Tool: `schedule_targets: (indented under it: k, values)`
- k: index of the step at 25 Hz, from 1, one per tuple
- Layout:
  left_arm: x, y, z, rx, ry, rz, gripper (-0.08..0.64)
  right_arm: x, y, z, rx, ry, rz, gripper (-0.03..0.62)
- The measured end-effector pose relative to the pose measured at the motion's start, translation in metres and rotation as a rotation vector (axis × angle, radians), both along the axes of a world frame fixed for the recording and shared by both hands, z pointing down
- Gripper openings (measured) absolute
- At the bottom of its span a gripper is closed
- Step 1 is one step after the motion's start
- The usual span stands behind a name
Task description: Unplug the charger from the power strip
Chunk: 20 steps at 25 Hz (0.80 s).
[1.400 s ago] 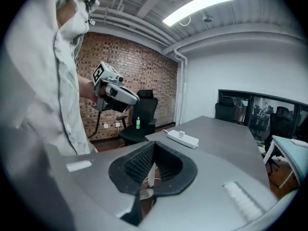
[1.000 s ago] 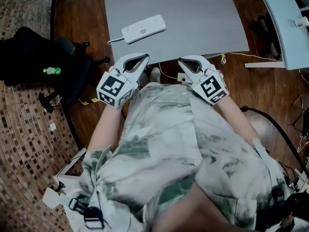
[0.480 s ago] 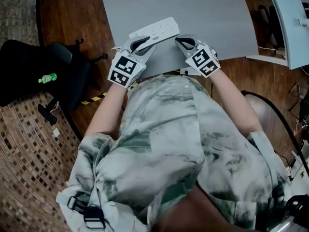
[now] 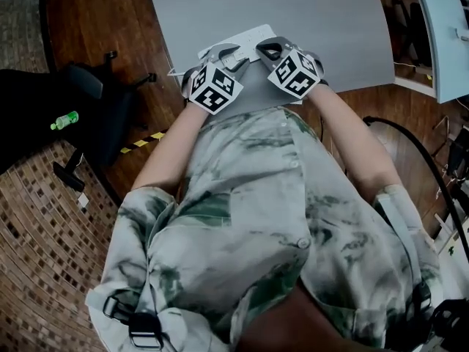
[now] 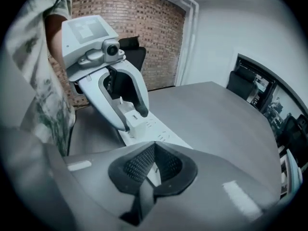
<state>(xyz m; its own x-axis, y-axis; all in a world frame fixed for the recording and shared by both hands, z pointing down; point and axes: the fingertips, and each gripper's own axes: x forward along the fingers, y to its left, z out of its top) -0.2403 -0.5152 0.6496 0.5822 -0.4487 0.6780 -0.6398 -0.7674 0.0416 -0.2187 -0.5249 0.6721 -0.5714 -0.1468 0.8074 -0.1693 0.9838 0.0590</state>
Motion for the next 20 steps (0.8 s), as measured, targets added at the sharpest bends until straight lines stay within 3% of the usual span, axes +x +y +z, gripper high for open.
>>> schedule_targets:
  k: [4, 8, 20]
  values:
    - [0.009, 0.001, 0.015, -0.028, -0.027, 0.041, 0.155, 0.003, 0.003, 0.014, 0.009, 0.069, -0.061, 0.006]
    - [0.007, 0.002, 0.023, -0.046, -0.026, 0.025, 0.138, 0.001, 0.006, 0.015, -0.002, 0.095, -0.055, -0.003]
    - [0.008, 0.003, 0.02, 0.002, -0.053, 0.068, 0.103, -0.001, 0.007, 0.015, -0.092, 0.167, -0.039, -0.003]
